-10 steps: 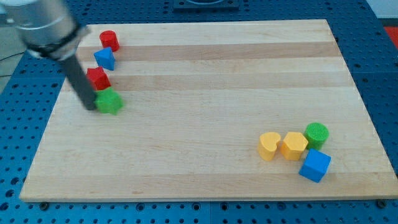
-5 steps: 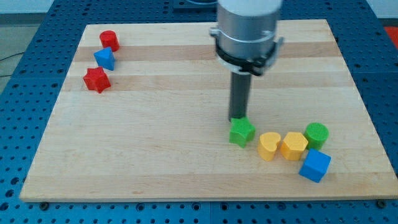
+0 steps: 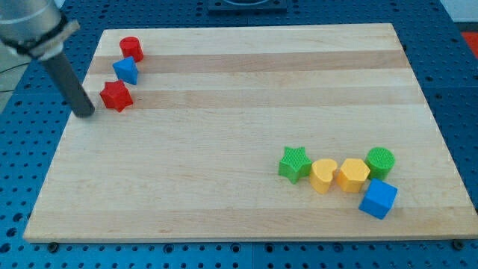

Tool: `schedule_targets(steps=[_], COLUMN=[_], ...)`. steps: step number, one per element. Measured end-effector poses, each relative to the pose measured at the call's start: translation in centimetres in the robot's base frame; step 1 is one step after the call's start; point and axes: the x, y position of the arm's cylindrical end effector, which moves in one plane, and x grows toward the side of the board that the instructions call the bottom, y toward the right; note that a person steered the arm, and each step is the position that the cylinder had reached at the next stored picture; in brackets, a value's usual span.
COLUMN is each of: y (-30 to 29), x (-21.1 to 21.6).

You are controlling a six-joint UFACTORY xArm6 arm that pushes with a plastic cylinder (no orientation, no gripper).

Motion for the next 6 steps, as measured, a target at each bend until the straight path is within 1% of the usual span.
schedule_targets(steps=[1,2,3,4,5,6], y=[5.7,15.6,24.0,31.5,37.2,35.2], x=[-0.9,-0.5,-0.5,2.6,5.3,1.7])
